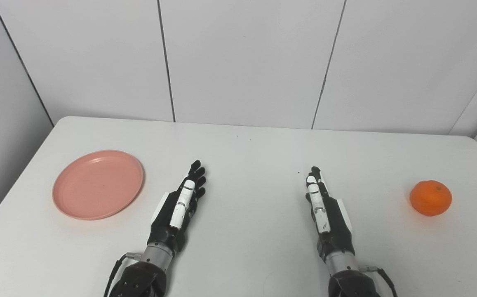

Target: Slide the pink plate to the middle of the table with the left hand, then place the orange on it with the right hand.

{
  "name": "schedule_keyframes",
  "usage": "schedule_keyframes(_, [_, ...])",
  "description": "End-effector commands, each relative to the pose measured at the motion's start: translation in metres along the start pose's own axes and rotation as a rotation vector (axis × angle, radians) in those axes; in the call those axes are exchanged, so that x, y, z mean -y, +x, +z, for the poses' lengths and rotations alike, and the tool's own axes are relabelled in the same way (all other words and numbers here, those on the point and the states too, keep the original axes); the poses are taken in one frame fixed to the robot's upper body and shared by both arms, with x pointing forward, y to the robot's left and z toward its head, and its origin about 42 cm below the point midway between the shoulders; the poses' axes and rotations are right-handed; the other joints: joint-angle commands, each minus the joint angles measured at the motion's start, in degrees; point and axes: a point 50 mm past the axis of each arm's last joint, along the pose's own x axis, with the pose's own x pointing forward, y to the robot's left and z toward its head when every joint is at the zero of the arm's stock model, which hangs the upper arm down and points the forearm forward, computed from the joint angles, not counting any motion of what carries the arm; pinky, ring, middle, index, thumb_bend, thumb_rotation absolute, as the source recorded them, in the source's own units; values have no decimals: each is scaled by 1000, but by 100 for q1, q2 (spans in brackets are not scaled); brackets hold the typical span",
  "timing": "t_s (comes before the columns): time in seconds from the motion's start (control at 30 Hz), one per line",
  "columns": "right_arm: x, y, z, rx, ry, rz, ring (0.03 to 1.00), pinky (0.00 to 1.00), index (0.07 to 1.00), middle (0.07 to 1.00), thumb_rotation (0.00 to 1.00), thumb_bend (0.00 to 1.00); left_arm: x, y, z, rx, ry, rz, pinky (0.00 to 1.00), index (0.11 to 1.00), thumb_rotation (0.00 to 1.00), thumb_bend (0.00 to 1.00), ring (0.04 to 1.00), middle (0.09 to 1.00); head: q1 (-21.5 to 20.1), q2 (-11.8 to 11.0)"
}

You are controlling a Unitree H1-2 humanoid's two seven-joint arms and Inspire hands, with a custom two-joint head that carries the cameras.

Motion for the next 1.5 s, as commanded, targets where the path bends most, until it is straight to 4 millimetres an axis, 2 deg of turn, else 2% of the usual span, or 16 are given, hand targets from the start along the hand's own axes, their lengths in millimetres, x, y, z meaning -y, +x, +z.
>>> schedule_keyframes(0.0, [-2, 2, 11, 77, 13, 6, 1000, 1000, 1000, 1000, 1000, 273, 3, 2, 10, 58, 10, -5, 1000, 1000, 1000, 404, 1000, 1000, 2, 1])
schedule_keyframes(1.17, [-1, 1, 10, 74, 26, 6, 998, 1000, 1000, 1000, 1000, 256, 5, 2, 8, 54, -3, -3, 1000, 1000, 1000, 395, 1000, 1000, 69, -83])
schedule_keyframes(1.47, [6, 2, 9, 74, 33, 11, 1000, 1000, 1000, 1000, 1000, 248, 12, 4, 6, 55, 2, -3, 1000, 1000, 1000, 404, 1000, 1000, 479, -140])
